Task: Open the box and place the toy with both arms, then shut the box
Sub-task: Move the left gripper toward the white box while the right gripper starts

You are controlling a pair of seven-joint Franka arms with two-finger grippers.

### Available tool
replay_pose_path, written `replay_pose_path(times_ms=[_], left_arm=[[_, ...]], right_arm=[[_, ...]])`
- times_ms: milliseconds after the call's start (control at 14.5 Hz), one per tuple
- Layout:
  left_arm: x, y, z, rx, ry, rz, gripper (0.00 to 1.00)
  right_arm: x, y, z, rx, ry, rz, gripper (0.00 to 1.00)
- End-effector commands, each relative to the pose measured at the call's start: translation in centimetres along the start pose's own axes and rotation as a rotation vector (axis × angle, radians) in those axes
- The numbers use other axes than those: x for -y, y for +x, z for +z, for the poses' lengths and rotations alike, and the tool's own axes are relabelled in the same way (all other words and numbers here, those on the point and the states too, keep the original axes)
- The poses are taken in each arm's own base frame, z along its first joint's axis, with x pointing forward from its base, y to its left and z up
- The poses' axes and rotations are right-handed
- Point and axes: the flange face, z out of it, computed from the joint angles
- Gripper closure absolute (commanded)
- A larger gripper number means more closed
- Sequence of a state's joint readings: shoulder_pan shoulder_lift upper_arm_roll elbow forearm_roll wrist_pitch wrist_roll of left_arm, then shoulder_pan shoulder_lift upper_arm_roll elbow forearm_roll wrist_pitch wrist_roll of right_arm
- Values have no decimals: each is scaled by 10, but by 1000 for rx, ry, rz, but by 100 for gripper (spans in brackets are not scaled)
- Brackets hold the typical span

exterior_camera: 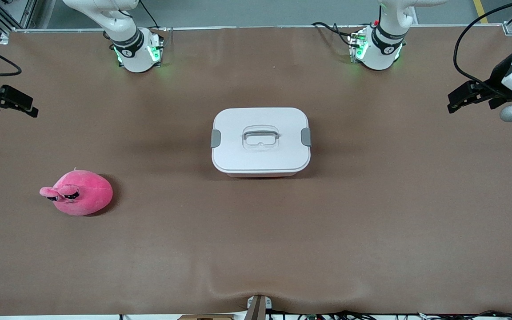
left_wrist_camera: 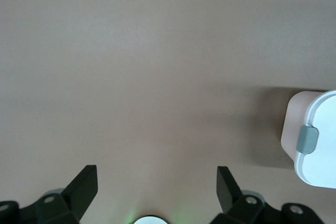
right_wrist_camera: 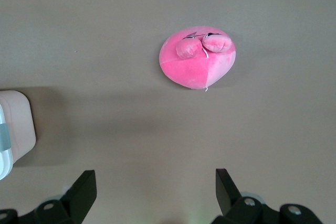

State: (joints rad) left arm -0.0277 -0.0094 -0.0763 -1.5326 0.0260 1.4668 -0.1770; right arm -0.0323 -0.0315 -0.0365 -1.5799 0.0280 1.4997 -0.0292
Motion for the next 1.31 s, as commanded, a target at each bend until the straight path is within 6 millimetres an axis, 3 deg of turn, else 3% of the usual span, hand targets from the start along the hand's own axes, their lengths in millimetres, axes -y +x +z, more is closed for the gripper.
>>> replay_pose_path(times_ms=[0,69,346,553,761,899,1038,1245], left_arm=[[4,3,-4,-3,-8,3,0],[3,3,-4,-3,-6,1,0],[7,4,-4,-3,-7,0,0],[16,11,7,17,16,-27,0],[15,15,-1,-3,17,-28,0],[16,22,11,20,17,-33,0],[20,38,38,71,12,-62,0],[6,35,34,61,4,-179,0]], right_arm=[[14,-5,0,20,-17,-21,0],[24,-4,3,29,-23,-41,0],[18,-5,-4,14,-24,-30,0],[19,0,-6,-3,-26,-32,0],[17,1,-2,11,-24,-32,0],[16,2,-1,14,-24,-30,0],[17,3,1,17,-24,-35,0],[18,3,0,14,-24,-38,0]])
